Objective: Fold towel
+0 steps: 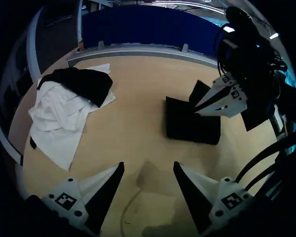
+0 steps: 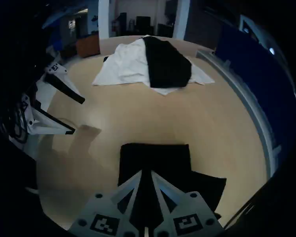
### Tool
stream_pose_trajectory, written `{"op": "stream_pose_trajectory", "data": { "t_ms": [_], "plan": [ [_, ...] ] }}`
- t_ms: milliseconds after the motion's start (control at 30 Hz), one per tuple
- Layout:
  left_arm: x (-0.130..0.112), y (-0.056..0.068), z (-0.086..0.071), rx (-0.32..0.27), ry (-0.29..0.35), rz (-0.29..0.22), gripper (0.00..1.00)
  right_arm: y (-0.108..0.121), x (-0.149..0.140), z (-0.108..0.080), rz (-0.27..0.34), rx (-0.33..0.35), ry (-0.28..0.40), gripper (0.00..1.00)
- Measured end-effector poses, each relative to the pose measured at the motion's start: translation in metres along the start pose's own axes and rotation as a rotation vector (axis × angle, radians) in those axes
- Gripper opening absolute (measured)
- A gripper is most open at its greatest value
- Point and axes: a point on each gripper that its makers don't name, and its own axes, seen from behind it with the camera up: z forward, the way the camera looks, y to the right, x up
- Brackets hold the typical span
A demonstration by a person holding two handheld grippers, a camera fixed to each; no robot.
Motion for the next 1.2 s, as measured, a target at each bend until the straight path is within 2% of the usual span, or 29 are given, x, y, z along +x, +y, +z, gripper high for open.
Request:
{"op": "stream_pose_trajectory", "data": {
  "t_ms": [167, 267, 467, 700, 767, 833, 900, 967, 1200],
  "plan": [
    [0.0, 0.0, 0.001, -0.004, 0.004, -0.008, 0.93, -0.022, -0.013, 0.03, -0.02, 0.043, -0.051, 0.01],
    [0.001, 0.001, 0.001, -0.007, 0.009, -0.006, 0.93, -0.026, -0.016, 0.037, -0.016, 0.049, -0.057, 0.01],
    [0.003, 0.003, 0.001, -0.011, 0.011, -0.001, 0.93, -0.025, -0.017, 0.038, 0.011, 0.059, -0.061, 0.01],
    [0.005, 0.003, 0.0, -0.014, 0.013, 0.0, 0.93, -0.025, -0.017, 0.034, 0.012, 0.051, -0.058, 0.04],
    [0.004, 0.003, 0.0, -0.016, 0.012, -0.001, 0.93, -0.025, -0.014, 0.032, 0.014, 0.045, -0.051, 0.15],
    [0.004, 0.003, 0.0, -0.016, 0.013, 0.001, 0.93, -0.024, -0.011, 0.026, 0.021, 0.045, -0.036, 0.37],
    [0.003, 0.003, 0.0, -0.015, 0.013, 0.002, 0.93, -0.024, -0.007, 0.018, 0.033, 0.045, -0.017, 0.53],
    [0.003, 0.002, 0.001, -0.013, 0.012, 0.002, 0.93, -0.022, -0.002, 0.009, 0.05, 0.042, 0.006, 0.54],
    [0.002, 0.001, 0.003, -0.009, 0.009, -0.003, 0.93, -0.016, 0.014, -0.026, 0.119, 0.026, 0.095, 0.75]
  ]
}}
